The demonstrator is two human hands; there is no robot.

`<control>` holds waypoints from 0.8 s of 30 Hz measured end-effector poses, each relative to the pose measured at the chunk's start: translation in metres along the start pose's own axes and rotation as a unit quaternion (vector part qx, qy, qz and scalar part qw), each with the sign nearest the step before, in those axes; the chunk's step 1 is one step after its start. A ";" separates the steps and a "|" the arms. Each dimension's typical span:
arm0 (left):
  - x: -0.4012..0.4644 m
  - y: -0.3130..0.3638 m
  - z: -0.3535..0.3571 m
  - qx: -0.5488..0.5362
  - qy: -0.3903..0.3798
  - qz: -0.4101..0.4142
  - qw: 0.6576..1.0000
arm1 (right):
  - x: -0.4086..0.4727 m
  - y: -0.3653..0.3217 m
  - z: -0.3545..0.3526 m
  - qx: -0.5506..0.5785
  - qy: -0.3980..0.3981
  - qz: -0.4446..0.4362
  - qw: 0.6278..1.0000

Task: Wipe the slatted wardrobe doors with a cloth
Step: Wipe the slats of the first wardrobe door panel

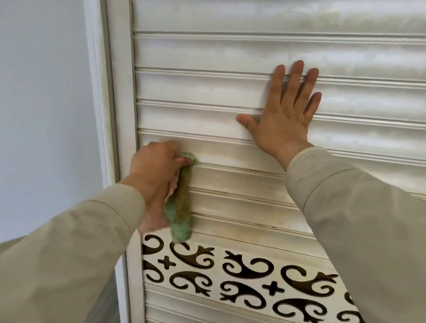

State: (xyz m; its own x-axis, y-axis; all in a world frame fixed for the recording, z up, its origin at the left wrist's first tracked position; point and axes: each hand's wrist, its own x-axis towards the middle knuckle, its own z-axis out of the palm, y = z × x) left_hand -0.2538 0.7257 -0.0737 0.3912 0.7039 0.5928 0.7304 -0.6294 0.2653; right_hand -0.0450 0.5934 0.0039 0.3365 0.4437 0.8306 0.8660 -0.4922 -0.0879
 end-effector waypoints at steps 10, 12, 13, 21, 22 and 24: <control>-0.003 0.124 0.029 -0.029 -0.035 0.074 0.996 | 0.002 -0.001 0.001 -0.010 -0.015 0.000 1.000; -0.006 0.149 0.034 -0.037 -0.034 0.088 0.995 | 0.003 -0.002 0.000 -0.003 -0.027 0.001 1.000; -0.008 0.156 0.036 -0.041 -0.031 0.094 0.994 | 0.002 0.000 -0.003 0.001 -0.033 0.001 0.999; -0.012 0.107 0.019 0.006 -0.030 0.054 0.998 | -0.009 0.038 -0.022 -0.025 -0.036 -0.085 0.995; -0.012 0.099 0.018 0.009 -0.029 0.045 0.999 | -0.010 0.044 -0.023 -0.033 -0.036 -0.099 0.994; -0.013 0.092 0.017 0.015 -0.028 0.039 0.999 | -0.011 0.046 -0.021 -0.042 -0.042 -0.112 0.992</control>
State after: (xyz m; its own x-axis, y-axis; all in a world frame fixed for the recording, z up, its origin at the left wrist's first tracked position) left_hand -0.1822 0.6638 -0.0698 0.4770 0.6712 0.5674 0.7130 -0.6730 0.1968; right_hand -0.0171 0.5502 0.0020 0.1715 0.6083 0.7750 0.8896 -0.4336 0.1435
